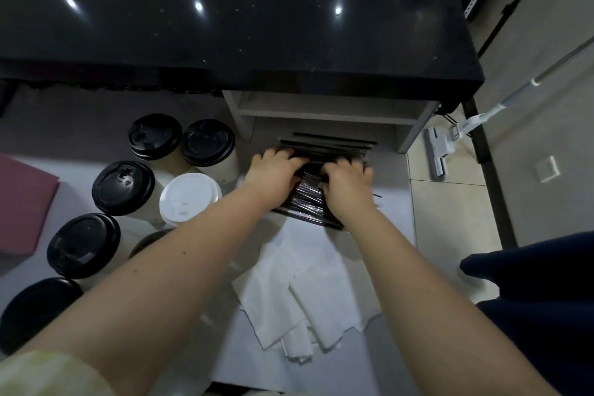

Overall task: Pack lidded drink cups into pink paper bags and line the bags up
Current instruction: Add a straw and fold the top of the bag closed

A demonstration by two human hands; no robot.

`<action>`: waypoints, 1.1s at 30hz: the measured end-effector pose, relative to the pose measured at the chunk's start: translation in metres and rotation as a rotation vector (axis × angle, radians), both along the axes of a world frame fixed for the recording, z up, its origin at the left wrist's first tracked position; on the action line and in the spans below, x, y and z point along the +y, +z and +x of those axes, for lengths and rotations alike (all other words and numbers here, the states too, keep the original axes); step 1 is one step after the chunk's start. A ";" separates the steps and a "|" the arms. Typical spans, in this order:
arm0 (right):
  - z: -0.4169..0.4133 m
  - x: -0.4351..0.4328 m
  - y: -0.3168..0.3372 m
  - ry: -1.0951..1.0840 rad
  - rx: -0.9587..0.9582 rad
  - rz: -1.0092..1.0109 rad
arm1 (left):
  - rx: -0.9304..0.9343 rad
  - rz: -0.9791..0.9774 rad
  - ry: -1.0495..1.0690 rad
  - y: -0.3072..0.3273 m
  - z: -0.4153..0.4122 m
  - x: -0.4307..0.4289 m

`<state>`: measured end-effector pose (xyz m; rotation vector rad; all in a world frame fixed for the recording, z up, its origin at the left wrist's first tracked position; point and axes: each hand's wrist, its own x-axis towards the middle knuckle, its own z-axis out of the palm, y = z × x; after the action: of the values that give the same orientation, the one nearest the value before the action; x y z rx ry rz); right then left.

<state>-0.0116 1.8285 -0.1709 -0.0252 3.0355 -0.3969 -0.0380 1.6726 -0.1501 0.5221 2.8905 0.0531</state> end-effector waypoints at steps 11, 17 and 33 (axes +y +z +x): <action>-0.004 0.003 0.011 0.059 0.002 0.001 | 0.046 -0.017 0.041 0.010 0.003 0.007; -0.004 0.012 0.027 0.089 0.082 -0.022 | 0.178 0.044 0.028 0.034 0.007 -0.002; 0.029 -0.024 0.083 0.218 0.165 0.091 | 0.425 0.016 0.117 0.099 0.057 -0.064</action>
<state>0.0172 1.8043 -0.0881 -0.3989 3.1614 -0.2496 0.0193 1.6087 -0.0514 0.4061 3.3366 -0.0212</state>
